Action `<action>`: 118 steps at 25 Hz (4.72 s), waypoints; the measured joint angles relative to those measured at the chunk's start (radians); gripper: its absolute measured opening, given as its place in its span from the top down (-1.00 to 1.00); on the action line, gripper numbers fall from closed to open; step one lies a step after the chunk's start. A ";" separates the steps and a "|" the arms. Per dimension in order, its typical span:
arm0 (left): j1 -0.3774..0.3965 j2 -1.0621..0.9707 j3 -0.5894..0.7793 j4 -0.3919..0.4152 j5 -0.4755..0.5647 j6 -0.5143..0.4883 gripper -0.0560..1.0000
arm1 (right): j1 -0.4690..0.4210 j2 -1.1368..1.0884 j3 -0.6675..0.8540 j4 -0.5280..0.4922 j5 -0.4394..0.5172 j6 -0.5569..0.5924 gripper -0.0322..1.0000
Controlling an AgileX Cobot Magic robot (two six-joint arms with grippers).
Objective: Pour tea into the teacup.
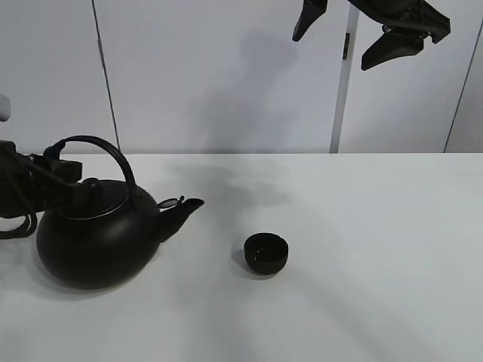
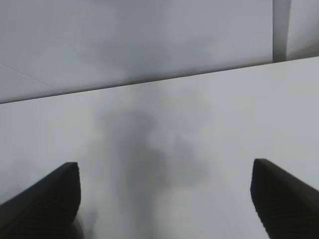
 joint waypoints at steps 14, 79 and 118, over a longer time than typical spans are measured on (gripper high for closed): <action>0.006 0.001 -0.011 0.072 0.007 0.012 0.65 | 0.000 0.000 0.000 0.000 0.000 0.000 -0.30; -0.098 0.020 -0.395 0.192 0.420 0.217 0.72 | 0.000 0.000 0.000 0.000 -0.002 0.000 -0.30; -0.151 0.021 -0.478 0.190 0.533 0.325 0.72 | 0.000 0.000 0.000 0.000 -0.002 0.000 -0.30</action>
